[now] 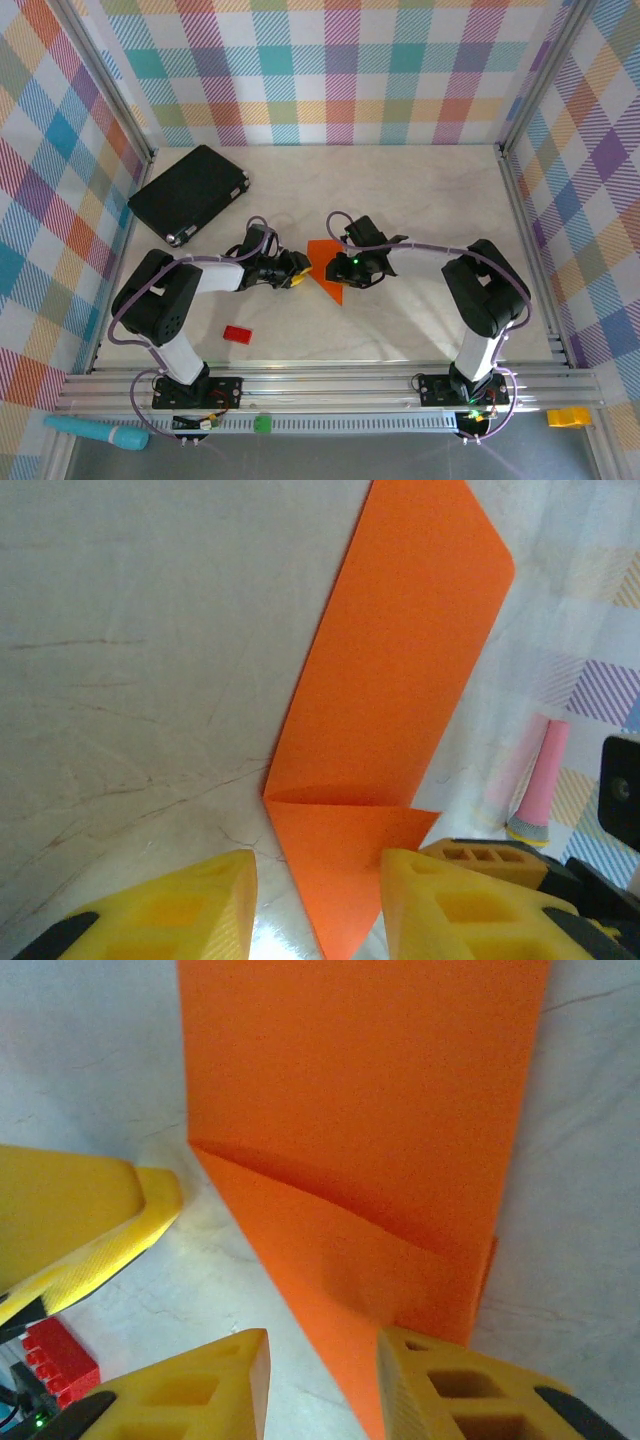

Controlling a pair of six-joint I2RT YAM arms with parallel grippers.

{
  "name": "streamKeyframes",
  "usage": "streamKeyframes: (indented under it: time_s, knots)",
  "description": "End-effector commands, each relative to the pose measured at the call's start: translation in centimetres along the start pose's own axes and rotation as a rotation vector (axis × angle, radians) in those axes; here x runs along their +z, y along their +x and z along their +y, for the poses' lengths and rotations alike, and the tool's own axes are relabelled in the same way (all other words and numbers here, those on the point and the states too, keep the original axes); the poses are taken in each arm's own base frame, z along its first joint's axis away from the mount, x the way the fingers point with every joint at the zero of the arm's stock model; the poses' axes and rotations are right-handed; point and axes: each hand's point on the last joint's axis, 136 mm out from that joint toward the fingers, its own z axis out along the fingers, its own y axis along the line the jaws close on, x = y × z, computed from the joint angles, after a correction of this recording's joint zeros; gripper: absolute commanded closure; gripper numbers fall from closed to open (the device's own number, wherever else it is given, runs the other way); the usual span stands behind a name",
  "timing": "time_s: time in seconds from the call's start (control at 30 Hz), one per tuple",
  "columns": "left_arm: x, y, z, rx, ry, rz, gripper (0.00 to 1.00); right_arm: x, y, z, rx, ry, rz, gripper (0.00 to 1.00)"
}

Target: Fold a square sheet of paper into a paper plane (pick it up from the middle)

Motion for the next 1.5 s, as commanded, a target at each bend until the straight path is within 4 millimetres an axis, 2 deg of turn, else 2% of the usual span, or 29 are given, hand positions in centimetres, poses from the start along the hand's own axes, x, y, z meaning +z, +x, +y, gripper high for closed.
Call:
streamKeyframes:
  time_s: [0.0, 0.2, 0.43, 0.63, 0.93, 1.17, 1.47]
  knots:
    - [0.5, 0.2, -1.0, 0.013, 0.027, 0.021, 0.63, 0.8, 0.2, -1.4, 0.039, 0.041, 0.021, 0.67]
    - [0.9, 0.4, -0.5, 0.009, 0.002, 0.035, 0.63, 1.7, 1.1, -2.9, 0.071, 0.069, 0.061, 0.66]
    - [1.0, 0.2, -1.1, 0.025, 0.007, 0.042, 0.71, 2.1, 1.9, -4.0, 0.09, 0.091, 0.087, 0.67]
    - [1.2, -0.2, -1.1, 0.028, -0.012, 0.029, 0.7, 2.1, 2.0, -4.3, 0.096, 0.099, 0.094, 0.68]
    - [1.2, -0.5, 0.3, 0.02, -0.081, 0.013, 0.67, 2.2, 2.0, -4.6, 0.096, 0.11, 0.098, 0.68]
    - [1.7, -0.2, -1.1, 0.037, -0.019, 0.057, 0.75, 2.4, 2.1, -4.6, 0.098, 0.114, 0.107, 0.68]
    - [1.4, 0.5, -3.2, 0.101, 0.056, 0.12, 0.75, 2.4, 2.2, -4.9, 0.104, 0.123, 0.115, 0.69]
